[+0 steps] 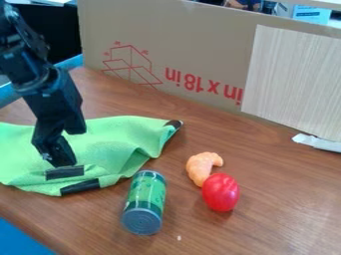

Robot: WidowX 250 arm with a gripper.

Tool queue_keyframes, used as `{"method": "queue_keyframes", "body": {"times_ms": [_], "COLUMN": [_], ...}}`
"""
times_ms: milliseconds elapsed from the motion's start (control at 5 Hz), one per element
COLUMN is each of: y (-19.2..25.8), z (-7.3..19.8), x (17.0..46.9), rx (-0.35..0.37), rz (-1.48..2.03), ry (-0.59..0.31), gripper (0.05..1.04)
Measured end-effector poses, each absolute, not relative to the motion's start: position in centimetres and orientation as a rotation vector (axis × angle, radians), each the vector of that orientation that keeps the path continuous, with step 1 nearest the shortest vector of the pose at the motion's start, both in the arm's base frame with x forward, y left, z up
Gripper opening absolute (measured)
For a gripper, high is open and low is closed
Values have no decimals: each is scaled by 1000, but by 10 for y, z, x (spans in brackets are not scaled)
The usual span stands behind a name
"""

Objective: Unfold the cloth from bottom to top

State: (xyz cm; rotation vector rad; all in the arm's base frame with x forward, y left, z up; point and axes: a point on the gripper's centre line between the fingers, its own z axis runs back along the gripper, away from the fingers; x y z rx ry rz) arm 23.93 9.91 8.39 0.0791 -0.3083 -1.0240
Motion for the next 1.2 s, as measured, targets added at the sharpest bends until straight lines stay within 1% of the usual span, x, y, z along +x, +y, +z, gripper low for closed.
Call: {"method": "queue_keyframes", "body": {"times_ms": [400,600,1000,1200], "y": [103,105,104,104], "z": [67,58,50,42], "x": [242,240,235,235], "rx": [115,122,131,129], "rz": [-1012,-1012,-1028,-1027], "ry": [-260,-242,-232,-205], "gripper": [1000,1000,1000,999]}}
